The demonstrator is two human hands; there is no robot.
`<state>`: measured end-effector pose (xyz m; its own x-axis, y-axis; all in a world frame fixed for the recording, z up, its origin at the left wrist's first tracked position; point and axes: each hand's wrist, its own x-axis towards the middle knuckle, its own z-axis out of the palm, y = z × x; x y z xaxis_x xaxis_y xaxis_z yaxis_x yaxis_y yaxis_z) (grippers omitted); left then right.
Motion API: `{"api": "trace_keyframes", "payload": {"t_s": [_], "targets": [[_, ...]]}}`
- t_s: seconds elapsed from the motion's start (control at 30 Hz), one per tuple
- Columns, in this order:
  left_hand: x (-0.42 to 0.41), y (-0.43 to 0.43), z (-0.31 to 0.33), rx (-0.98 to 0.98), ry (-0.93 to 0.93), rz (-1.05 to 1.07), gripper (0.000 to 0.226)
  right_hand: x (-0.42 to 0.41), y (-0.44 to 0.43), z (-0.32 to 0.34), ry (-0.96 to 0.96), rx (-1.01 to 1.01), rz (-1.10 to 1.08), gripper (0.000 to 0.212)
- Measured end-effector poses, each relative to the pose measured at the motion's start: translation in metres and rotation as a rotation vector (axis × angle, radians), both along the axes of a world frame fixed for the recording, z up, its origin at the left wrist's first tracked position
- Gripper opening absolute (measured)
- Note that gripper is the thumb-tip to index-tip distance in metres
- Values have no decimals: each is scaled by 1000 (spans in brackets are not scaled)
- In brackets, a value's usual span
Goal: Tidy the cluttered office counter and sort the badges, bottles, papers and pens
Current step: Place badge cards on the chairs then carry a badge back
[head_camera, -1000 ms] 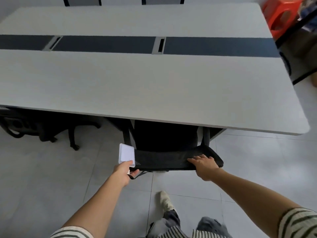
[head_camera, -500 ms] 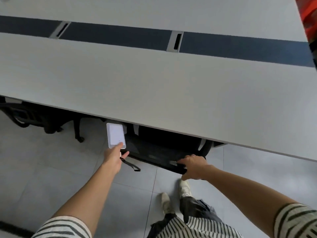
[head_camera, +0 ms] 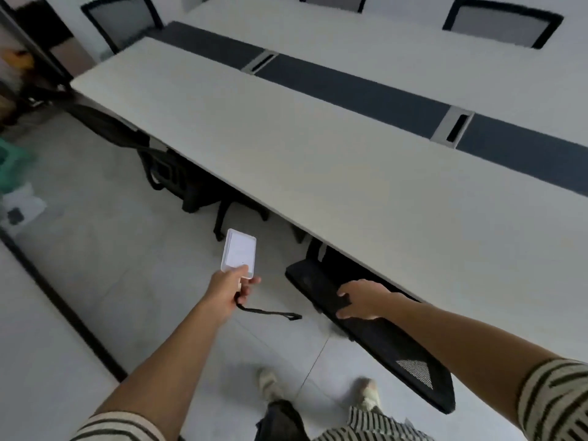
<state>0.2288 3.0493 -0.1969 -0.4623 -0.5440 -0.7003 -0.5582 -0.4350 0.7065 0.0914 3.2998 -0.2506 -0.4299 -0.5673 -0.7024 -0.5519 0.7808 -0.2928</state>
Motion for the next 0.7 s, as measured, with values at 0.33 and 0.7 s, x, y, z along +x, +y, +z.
{"api": "trace_keyframes", "payload": {"t_s": [0.33,0.7], "targets": [[108,-214,41,-20,81,190,14,27,-256,36,145,-117,169,45],[174,-409,64,-10,216,370,12,66,-493,78,177,-233,325,40]]}}
